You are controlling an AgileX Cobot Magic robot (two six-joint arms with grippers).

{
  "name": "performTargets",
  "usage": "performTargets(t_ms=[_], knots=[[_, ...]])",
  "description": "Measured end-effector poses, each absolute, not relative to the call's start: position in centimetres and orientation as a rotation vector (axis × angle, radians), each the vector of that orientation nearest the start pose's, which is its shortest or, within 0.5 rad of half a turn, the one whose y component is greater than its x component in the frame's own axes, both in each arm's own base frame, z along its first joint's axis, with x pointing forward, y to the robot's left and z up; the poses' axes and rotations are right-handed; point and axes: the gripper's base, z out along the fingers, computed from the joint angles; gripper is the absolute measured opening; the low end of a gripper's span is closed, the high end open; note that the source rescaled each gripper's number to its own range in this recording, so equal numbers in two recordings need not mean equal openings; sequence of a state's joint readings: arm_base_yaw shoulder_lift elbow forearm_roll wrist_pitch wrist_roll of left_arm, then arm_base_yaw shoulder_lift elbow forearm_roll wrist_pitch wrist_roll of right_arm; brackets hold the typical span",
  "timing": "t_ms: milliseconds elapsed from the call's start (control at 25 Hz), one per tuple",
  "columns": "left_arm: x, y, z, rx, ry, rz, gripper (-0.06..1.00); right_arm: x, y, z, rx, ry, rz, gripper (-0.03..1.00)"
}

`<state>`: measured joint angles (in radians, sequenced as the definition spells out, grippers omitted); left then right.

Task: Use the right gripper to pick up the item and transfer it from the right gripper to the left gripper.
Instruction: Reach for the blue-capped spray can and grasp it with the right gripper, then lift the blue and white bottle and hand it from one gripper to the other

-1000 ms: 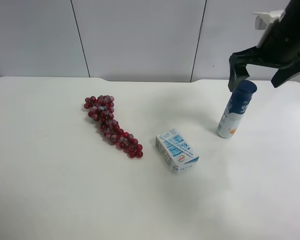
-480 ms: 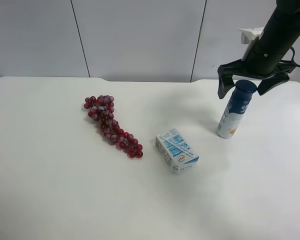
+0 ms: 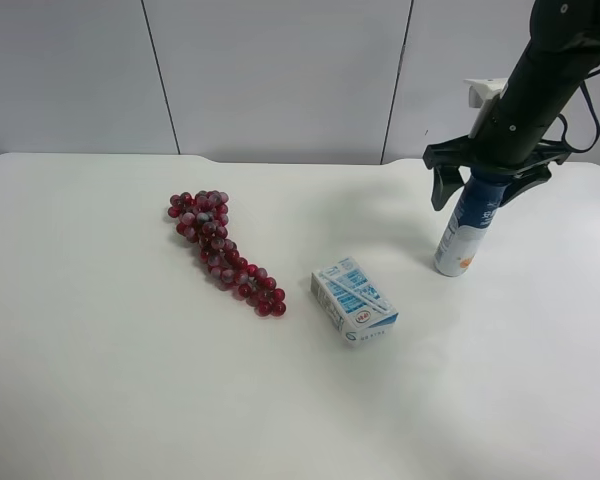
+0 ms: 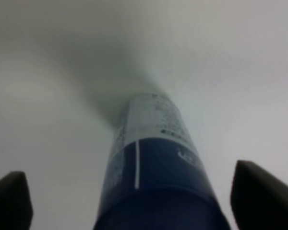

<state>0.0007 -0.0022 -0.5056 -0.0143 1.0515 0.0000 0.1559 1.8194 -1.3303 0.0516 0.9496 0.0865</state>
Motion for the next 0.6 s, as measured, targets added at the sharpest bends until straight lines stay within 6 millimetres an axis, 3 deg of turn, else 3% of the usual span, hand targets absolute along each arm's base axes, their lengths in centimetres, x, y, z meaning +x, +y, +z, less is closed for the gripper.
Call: performTargets(t_ms=[120,160,600], knots=[[-0.55,-0.11,27.96,0.000,2.027,-0.017,1.00,36.00,5.98,22.04,-0.061,2.940,0.104,0.08],[-0.55,-0.11,27.96,0.000,2.027,-0.017,1.00,35.95,5.96,22.03,-0.063,2.945,0.101,0.00],[-0.55,-0.10,27.96,0.000,2.027,-0.014,1.00,35.58,6.08,22.80,-0.042,2.938,0.140,0.00]])
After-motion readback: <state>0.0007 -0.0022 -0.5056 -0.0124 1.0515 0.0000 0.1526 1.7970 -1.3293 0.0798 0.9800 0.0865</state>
